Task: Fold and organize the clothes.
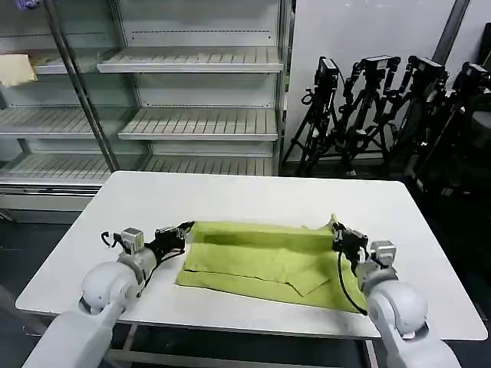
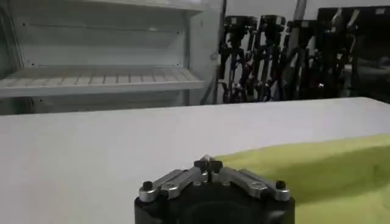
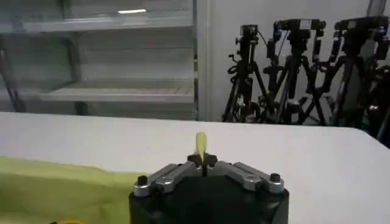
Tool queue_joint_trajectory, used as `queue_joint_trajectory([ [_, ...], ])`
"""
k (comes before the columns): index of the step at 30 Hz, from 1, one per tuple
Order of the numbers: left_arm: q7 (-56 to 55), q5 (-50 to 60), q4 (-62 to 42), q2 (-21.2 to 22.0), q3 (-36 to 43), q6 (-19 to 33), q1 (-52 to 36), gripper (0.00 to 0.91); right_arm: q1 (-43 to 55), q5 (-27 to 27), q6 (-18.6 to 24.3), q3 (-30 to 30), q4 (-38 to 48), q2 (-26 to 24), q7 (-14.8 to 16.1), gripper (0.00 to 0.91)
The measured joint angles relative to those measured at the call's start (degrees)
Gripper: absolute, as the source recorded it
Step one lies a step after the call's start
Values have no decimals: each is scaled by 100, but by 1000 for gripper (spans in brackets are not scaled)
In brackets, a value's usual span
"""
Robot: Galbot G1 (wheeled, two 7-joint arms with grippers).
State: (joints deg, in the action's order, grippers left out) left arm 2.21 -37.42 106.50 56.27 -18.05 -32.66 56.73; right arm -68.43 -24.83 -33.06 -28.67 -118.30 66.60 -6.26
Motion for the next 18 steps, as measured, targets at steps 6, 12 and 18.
queue_joint_trajectory([
  [6,-14,134,399,-29,-103,-10,436,907,-490,205,-5,-172,-349,-22,72,907],
  [12,-107,265,749,-29,-240,-13,779,907,-925,310,-5,-367,-700,-24,203,907],
  [18,-364,99,1091,20,-288,-23,1014,907,-1322,400,20,-583,-1046,55,338,907],
])
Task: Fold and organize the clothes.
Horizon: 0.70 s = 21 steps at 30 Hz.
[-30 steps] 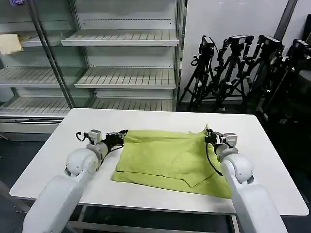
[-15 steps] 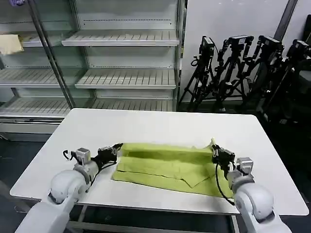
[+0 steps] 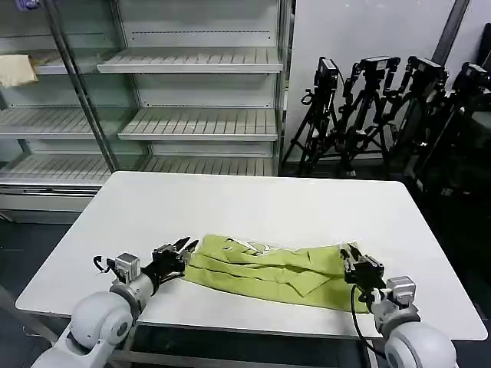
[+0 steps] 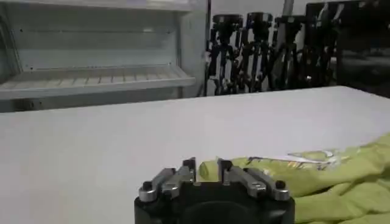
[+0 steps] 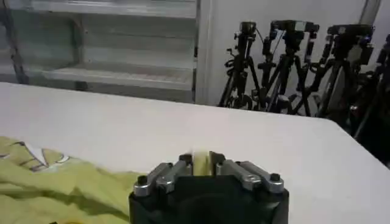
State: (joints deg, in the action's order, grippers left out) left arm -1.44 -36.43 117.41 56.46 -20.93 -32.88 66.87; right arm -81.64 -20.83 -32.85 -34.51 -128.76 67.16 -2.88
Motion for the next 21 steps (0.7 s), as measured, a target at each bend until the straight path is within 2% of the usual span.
queue_joint_trajectory([
  [16,-1007,-506,-252,523,691,30,-150,907,-964,284,244,-475,-799,250,282,907],
  [17,-1068,-534,-299,556,734,27,-174,222,-991,302,251,-486,-834,259,290,907],
  [18,-1131,-556,-344,587,770,19,-199,30,-1012,320,259,-494,-861,266,295,907],
  [21,-1345,-635,-475,672,860,12,-292,10,-1068,365,289,-510,-904,273,297,907],
])
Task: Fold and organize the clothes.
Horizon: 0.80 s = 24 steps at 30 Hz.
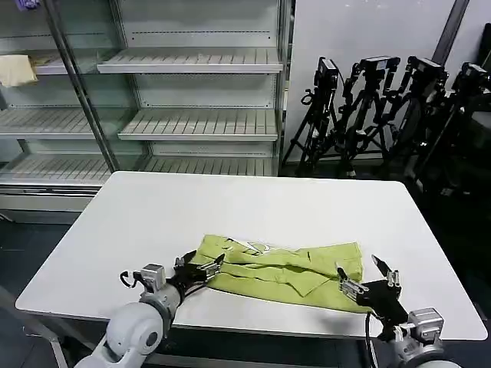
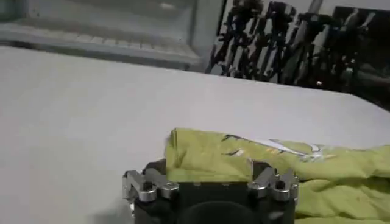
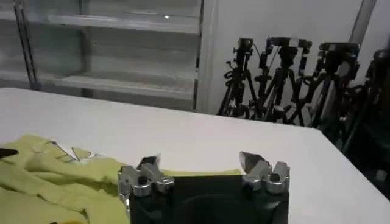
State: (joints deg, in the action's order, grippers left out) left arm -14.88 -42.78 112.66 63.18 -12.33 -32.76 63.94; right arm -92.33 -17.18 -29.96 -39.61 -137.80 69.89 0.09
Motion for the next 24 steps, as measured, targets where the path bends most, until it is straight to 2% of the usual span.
queue_joint_trajectory([
  [11,-480,-165,-203,104,90,14,-115,10,-121,97,59,3,-43,23,31,907],
  [24,-556,-14,-303,139,199,17,-26,0,-176,169,87,36,-49,74,66,907],
])
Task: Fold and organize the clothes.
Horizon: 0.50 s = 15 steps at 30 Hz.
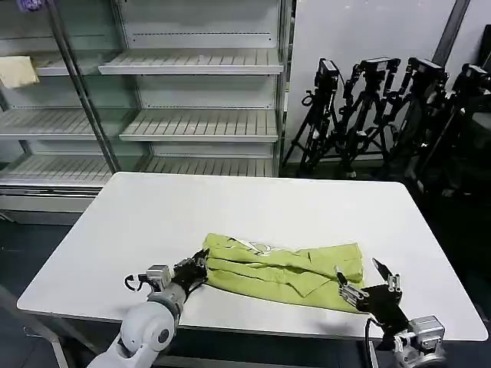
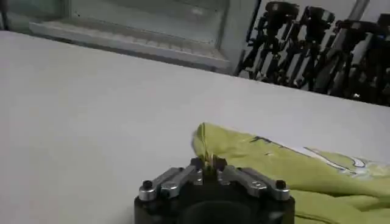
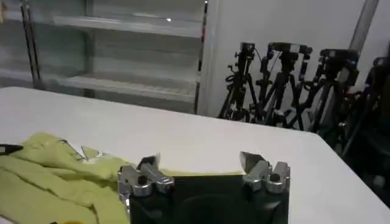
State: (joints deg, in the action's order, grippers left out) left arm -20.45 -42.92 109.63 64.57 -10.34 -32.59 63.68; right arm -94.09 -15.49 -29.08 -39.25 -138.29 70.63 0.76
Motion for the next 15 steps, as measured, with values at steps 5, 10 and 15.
queue_joint_trajectory([
  [5,106,189,5,-34,-67,0,59,0,-26,7,1,-8,-1,-9,13,907],
  [10,261,324,75,-222,-357,-14,155,0,-29,17,2,22,2,-2,22,907],
  [15,431,369,145,-554,-880,-56,330,0,3,42,3,74,44,-6,29,907],
])
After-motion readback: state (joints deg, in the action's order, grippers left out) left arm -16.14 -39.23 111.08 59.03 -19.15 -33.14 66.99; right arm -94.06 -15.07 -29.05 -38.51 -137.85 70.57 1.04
